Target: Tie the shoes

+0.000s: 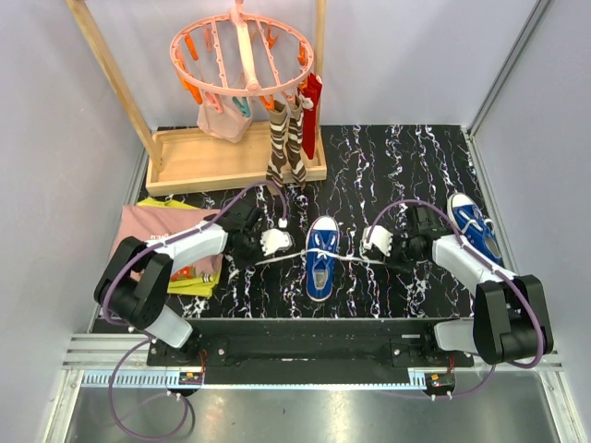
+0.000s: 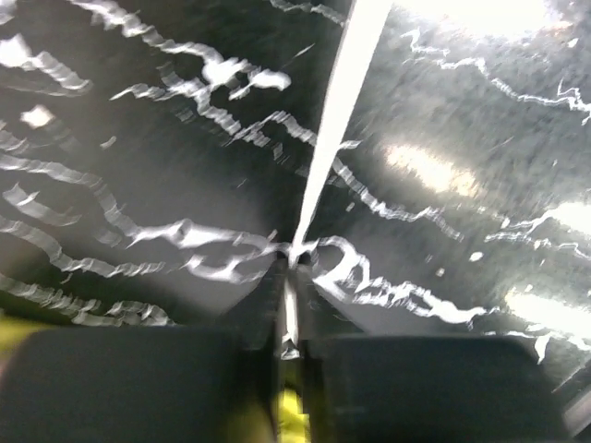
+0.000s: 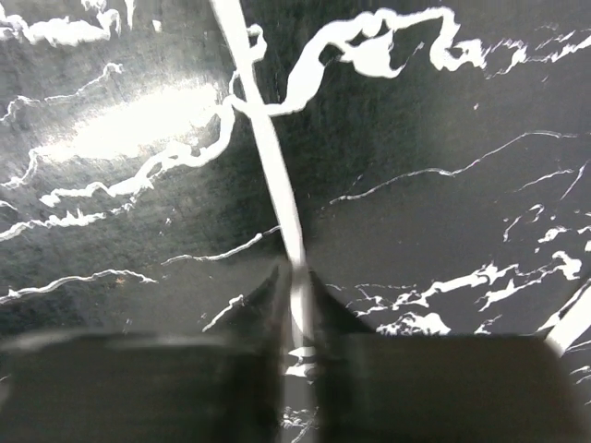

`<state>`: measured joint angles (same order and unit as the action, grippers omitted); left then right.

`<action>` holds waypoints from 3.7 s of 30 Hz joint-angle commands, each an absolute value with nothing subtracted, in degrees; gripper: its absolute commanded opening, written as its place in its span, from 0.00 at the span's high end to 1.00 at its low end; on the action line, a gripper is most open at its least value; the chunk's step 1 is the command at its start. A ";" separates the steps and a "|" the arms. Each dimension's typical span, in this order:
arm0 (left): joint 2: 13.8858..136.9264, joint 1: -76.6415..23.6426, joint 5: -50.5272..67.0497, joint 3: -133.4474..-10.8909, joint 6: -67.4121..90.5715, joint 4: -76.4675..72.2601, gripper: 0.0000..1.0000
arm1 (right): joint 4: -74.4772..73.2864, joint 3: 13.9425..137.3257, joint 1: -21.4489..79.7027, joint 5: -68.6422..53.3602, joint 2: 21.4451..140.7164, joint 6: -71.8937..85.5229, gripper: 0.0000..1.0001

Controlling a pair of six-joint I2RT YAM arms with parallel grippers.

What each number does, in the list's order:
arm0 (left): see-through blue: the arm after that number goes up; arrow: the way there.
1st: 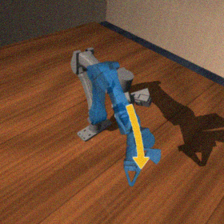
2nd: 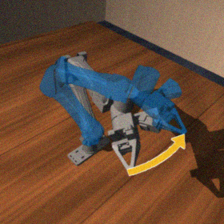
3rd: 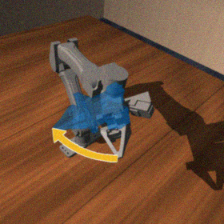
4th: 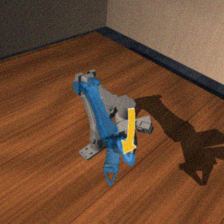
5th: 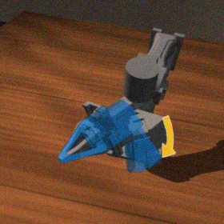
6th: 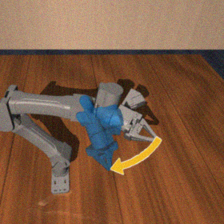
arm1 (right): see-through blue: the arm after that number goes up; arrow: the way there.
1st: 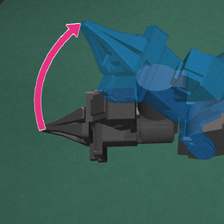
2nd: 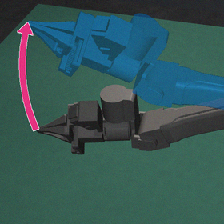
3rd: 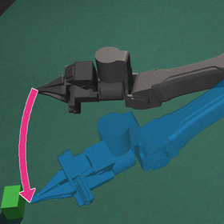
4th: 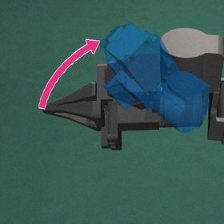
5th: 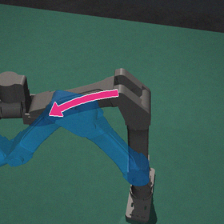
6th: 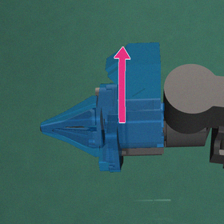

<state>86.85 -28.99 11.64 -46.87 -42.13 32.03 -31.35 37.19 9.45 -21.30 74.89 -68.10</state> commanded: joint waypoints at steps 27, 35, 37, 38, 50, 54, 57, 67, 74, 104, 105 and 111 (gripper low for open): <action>95.01 -41.39 18.90 -57.83 -43.07 25.67 0.54 | -44.82 51.68 10.02 -28.83 72.33 -45.97 0.04; 98.43 -43.59 16.53 -59.68 -42.10 24.87 0.55 | -44.82 50.62 10.02 -29.27 72.51 -46.05 0.07; 98.70 -43.86 16.26 -60.03 -42.19 24.96 0.55 | -44.82 50.71 10.02 -29.27 73.04 -46.14 0.07; 98.79 -43.94 16.09 -60.20 -42.10 24.96 0.55 | -44.74 50.89 10.02 -29.18 73.21 -46.23 0.08; 100.21 -44.65 16.78 -62.93 -41.14 26.37 0.94 | -44.74 50.80 10.02 -27.95 73.30 -47.46 0.13; 94.58 -43.51 19.59 -59.69 -37.98 24.53 1.00 | -44.47 49.75 9.93 -26.98 72.25 -49.04 0.18; 89.57 -42.45 23.11 -58.01 -33.15 21.98 1.00 | -43.68 49.04 10.02 -26.72 72.42 -49.39 0.21; 83.85 -39.46 32.95 -52.83 -7.94 5.91 1.00 | -42.36 48.87 10.72 -29.18 75.32 -50.71 0.37; 85.34 -38.50 34.37 -52.47 -2.29 1.23 1.00 | -38.86 46.32 13.62 -24.79 79.62 -54.66 0.40; 85.25 -36.65 37.18 -51.59 -2.99 1.58 1.00 | -38.06 43.86 10.11 -14.59 81.47 -62.48 0.25; 85.25 -36.56 37.18 -51.59 -2.90 1.58 1.00 | -37.71 43.25 10.02 -13.63 82.00 -62.84 0.27; 85.25 -36.65 37.62 -52.29 -3.60 1.93 1.00 | -32.88 39.99 10.11 -11.60 83.93 -64.95 0.68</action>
<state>85.69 -36.69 35.46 -51.92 -2.70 4.21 -36.12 42.50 10.26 -14.17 82.74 -61.71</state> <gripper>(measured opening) 0.008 0.547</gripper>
